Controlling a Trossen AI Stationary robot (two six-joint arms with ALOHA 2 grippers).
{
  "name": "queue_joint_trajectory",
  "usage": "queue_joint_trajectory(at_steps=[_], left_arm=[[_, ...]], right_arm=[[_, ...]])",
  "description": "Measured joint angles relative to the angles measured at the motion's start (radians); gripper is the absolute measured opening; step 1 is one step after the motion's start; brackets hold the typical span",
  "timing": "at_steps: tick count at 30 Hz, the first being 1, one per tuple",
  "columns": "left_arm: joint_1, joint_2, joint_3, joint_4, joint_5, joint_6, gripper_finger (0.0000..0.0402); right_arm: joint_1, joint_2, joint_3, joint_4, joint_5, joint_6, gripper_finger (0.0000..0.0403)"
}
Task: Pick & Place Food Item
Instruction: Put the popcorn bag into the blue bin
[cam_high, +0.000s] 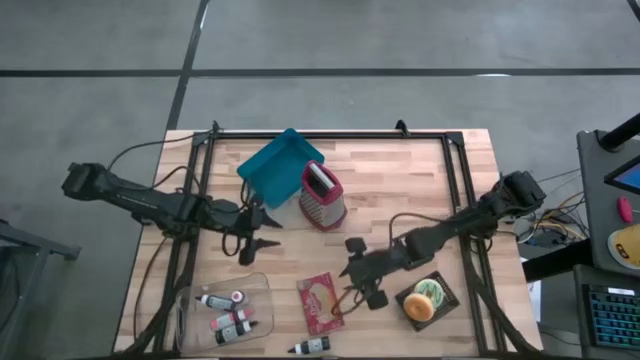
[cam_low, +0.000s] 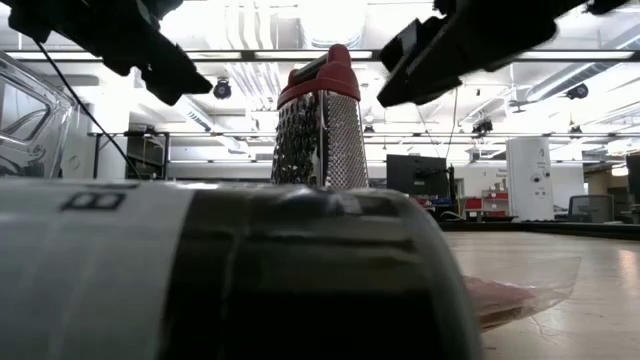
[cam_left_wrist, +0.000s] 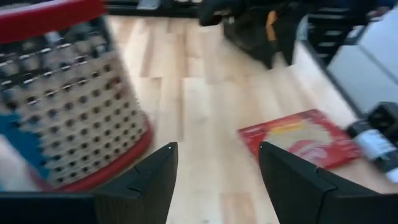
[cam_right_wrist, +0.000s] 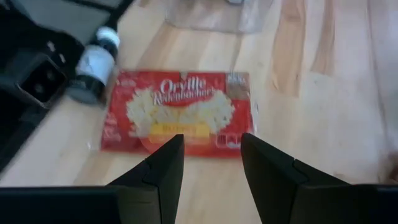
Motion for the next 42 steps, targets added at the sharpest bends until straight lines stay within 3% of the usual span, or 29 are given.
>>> queue_joint_trajectory(at_steps=[8, 18, 26, 33, 38, 42], left_arm=[[-0.006, 0.01, -0.002, 0.031, 0.041, -0.037, 0.0227], [-0.006, 0.014, -0.003, 0.031, 0.041, -0.027, 0.0227], [-0.004, 0.014, -0.003, 0.037, 0.037, -0.003, 0.0227], [-0.003, 0.014, -0.003, 0.037, 0.03, -0.002, 0.0227], [-0.003, 0.014, -0.003, 0.039, 0.03, -0.002, 0.0227], [-0.002, 0.014, -0.003, 0.039, 0.03, 0.002, 0.0227]], right_arm=[[0.075, 0.18, 0.164, -0.192, 0.108, -0.076, 0.0153], [0.117, 0.375, 0.449, -0.514, 0.111, -0.104, 0.0153], [0.145, 0.396, 0.512, -0.512, 0.107, -0.092, 0.0153], [0.148, 0.395, 0.511, -0.409, 0.09, -0.06, 0.0145], [0.149, 0.395, 0.511, -0.384, 0.103, -0.06, 0.011], [0.148, 0.395, 0.511, -0.373, 0.11, -0.06, 0.0058]])
